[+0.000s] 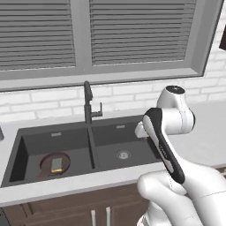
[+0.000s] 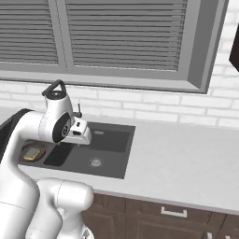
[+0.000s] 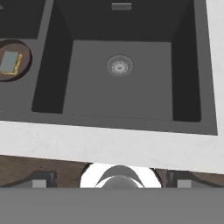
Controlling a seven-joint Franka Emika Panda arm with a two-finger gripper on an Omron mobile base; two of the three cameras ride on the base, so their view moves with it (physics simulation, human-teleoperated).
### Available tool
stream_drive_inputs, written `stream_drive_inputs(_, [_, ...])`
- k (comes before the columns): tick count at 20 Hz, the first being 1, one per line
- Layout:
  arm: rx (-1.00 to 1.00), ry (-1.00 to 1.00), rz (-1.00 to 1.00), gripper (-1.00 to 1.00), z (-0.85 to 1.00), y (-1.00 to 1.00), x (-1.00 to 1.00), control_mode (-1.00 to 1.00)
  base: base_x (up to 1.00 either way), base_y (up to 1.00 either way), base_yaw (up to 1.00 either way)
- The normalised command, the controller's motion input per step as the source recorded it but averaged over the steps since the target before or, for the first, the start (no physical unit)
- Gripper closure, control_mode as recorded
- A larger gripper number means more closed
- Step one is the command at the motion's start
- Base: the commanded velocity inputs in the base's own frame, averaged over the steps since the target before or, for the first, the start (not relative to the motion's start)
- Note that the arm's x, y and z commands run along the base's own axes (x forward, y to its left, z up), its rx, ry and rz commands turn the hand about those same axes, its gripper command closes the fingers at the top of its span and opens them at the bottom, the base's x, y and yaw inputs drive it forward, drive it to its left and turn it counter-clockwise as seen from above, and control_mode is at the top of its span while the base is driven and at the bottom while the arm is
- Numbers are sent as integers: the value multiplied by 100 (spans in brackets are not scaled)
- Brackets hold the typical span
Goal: Pick the pan and sponge and place them into the sink. Then turn on the water.
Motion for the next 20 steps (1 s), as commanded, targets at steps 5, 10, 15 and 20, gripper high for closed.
stream_drive_inputs(5, [0,0,0,-100,0,0,0,100,43,0,-8])
stream_drive_inputs(10, [0,0,0,-100,0,0,0,100,18,0,-5])
stream_drive_inputs(15, [0,0,0,-100,0,0,0,100,0,0,0])
stream_drive_inputs(20, [0,0,0,-100,0,0,0,100,0,0,0])
